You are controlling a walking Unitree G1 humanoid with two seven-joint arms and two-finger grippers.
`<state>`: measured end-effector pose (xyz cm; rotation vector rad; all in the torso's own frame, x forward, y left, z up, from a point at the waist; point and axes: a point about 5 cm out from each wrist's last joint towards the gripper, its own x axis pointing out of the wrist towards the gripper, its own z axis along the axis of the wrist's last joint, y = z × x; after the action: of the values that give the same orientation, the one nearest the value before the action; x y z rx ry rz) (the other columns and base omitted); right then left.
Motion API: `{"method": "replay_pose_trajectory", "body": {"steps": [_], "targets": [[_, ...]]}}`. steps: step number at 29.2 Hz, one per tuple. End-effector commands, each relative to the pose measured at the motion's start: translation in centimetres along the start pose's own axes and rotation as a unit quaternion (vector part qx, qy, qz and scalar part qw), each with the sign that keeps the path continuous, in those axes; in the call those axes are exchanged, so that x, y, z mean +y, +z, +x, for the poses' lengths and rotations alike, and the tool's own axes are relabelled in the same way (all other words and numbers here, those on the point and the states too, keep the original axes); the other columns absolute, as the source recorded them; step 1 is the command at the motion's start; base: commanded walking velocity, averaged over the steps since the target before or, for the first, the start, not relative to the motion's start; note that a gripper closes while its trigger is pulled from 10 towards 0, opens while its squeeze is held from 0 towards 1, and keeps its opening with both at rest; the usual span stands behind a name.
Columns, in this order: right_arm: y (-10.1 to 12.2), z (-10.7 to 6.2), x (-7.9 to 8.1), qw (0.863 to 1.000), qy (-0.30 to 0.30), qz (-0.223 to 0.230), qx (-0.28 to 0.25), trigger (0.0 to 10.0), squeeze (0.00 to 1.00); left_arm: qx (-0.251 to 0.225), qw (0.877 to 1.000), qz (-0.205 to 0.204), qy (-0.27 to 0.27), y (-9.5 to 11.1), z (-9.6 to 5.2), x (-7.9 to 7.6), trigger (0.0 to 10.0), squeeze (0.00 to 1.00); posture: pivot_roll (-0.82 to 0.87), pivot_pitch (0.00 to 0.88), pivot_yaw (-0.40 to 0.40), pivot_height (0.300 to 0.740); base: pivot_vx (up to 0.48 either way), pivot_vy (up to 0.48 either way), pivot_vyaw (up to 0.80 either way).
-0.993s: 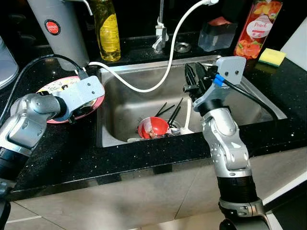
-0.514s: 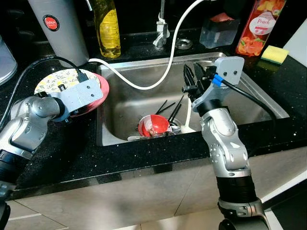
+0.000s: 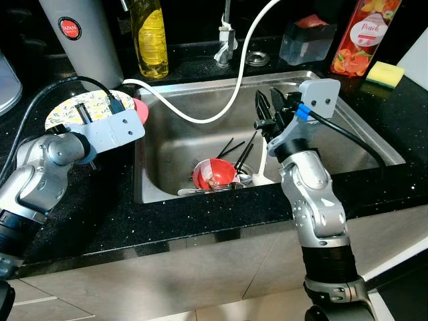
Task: Kitchen organization
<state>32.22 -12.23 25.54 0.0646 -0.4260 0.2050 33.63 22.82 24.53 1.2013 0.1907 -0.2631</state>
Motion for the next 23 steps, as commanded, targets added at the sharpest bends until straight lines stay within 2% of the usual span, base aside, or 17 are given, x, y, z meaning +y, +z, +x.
{"method": "replay_pose_trajectory", "body": {"steps": [1, 6, 12, 16, 17, 18, 19, 20, 23], "targets": [[-0.3, 0.1, 0.1, 1.0, 0.001, 0.003, 0.009, 10.0, 0.0, -0.001, 1.0, 0.01, 0.001, 0.2, 0.3, -0.4, 0.0, 0.0, 0.12, 0.102, 0.006, 0.74, 0.0, 0.0, 0.0], [-0.3, 0.2, 0.0, 1.0, 0.002, 0.002, 0.008, 10.0, 0.0, -0.028, 0.998, 0.042, 0.043, 1.3, 0.1, 0.6, 0.0, 0.0, 0.12, 0.099, 0.0, 0.74, 0.0, 0.0, 0.0], [-0.1, 0.4, -0.1, 1.0, 0.001, 0.001, 0.005, 10.0, 0.0, -0.058, 0.995, 0.053, 0.062, 2.4, 0.0, 1.1, 0.0, 0.0, 0.12, 0.095, 0.0, 0.74, 0.0, 0.0, 0.0], [0.0, 0.3, -0.2, 1.0, -0.001, 0.001, 0.003, 10.0, 0.0, -0.092, 0.989, 0.085, 0.075, 3.4, -0.3, 1.6, 0.0, 0.0, 0.12, 0.095, 0.002, 0.74, 0.0, 0.0, 0.0], [0.0, 0.3, -0.3, 1.0, -0.002, 0.0, 0.003, 10.0, 0.0, -0.114, 0.986, 0.098, 0.071, 3.9, -0.5, 1.6, 4.1, 0.0, 0.12, 0.095, 0.002, 0.74, 0.0, 0.0, 0.0], [0.0, 0.3, -0.3, 1.0, -0.002, 0.0, 0.003, 10.0, 0.0, -0.114, 0.986, 0.098, 0.071, 3.9, -0.5, 1.6, 4.1, 0.0, 0.12, 0.095, 0.002, 0.74, 0.0, 0.0, 0.0], [0.0, 0.3, -0.3, 1.0, -0.003, 0.001, 0.003, 10.0, 0.0, -0.129, 0.984, 0.107, 0.063, 4.2, -0.6, 1.4, 10.0, 0.0, 0.12, 0.095, 0.002, 0.74, 0.0, 0.0, 0.0], [0.0, 0.3, -0.3, 1.0, -0.003, 0.001, 0.003, 10.0, 0.0, -0.129, 0.984, 0.107, 0.063, 4.2, -0.6, 1.4, 10.0, 0.0, 0.12, 0.095, 0.002, 0.74, 0.0, 0.0, 0.0], [0.2, 0.4, -0.4, 1.0, 0.0, 0.014, 0.002, 10.0, 0.0, -0.174, 0.973, 0.134, 0.078, 5.5, -1.0, 1.6, 10.0, 0.0, 0.12, 0.092, 0.003, 0.74, 0.0, 0.0, 0.0]]}}
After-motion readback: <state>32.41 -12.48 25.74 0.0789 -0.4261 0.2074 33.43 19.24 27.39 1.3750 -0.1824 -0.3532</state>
